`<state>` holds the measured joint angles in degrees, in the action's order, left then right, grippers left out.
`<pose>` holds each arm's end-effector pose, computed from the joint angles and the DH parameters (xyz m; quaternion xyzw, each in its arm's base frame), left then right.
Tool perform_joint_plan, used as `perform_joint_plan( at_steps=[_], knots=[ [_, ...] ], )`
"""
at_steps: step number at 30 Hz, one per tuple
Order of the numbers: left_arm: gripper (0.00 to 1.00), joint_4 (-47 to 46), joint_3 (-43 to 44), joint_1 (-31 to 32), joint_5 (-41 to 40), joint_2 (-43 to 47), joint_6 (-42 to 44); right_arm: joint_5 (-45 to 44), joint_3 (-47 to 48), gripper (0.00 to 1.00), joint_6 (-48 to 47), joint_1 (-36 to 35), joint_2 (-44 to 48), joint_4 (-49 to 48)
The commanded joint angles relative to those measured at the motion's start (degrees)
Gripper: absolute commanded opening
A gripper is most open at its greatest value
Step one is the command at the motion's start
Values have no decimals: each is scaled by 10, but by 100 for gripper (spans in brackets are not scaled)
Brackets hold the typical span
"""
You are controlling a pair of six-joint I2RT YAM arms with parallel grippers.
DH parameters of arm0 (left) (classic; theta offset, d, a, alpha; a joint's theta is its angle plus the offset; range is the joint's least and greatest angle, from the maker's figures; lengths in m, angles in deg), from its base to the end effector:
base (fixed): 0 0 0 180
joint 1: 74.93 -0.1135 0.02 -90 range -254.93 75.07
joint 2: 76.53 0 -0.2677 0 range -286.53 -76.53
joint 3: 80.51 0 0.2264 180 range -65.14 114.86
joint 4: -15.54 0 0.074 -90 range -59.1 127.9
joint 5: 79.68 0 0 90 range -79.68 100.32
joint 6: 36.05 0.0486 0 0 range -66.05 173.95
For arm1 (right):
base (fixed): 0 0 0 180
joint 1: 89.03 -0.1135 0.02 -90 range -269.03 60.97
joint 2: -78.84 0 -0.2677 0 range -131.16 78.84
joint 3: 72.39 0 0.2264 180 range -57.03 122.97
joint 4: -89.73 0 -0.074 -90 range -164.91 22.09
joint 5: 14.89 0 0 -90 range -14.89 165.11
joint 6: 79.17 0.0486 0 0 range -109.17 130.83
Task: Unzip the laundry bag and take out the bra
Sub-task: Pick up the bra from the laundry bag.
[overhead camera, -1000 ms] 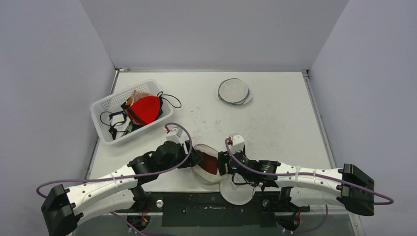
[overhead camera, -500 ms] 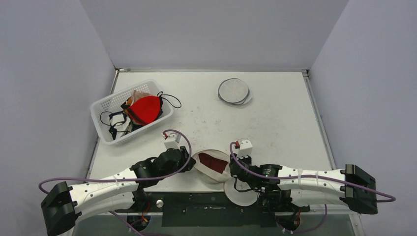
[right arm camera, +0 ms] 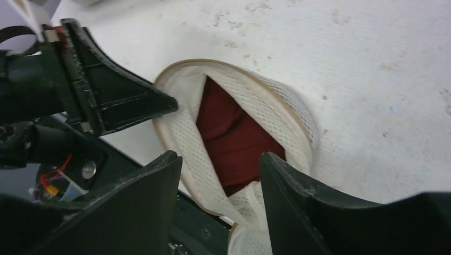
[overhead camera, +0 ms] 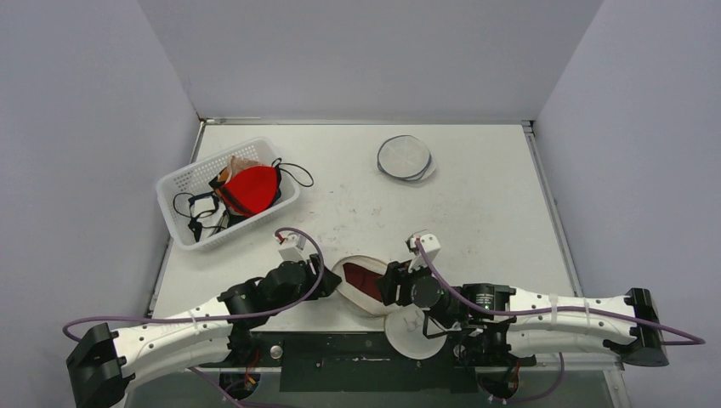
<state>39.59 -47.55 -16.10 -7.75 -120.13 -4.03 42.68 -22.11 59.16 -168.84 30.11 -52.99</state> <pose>0.0892 -0.1184 0.1879 -0.0664 0.8753 -0.3176 0.3586 0.0545 0.1559 0.2537 -0.1092 0.8570 0.2852 0.4150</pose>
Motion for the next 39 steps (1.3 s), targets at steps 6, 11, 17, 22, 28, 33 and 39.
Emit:
perform_joint_plan(
  at_steps=[6, 11, 17, 22, 28, 33, 39],
  knots=[
    [52, -109, -22, 4, 69, 5, -29, 90, 60, 39, -81, -7, -177, -83],
    [55, -144, -37, 3, 99, -7, -41, 127, 36, 34, -92, -13, -209, -104],
    [44, -155, -40, 4, 100, -44, -37, 170, 30, 31, -131, -54, -243, -114],
    [18, -152, -46, 7, 86, -52, -18, 188, 21, 38, -146, -68, -227, -116],
    [0, -113, -47, 7, 55, -40, 14, 54, 10, 54, -108, -45, -125, -110],
    [0, -67, -35, 11, 31, -37, 33, 111, 22, 43, -119, 48, -153, -122],
    [0, -74, -40, 16, 29, -40, 30, 162, 10, 47, -94, 90, -206, -143]
  ],
)
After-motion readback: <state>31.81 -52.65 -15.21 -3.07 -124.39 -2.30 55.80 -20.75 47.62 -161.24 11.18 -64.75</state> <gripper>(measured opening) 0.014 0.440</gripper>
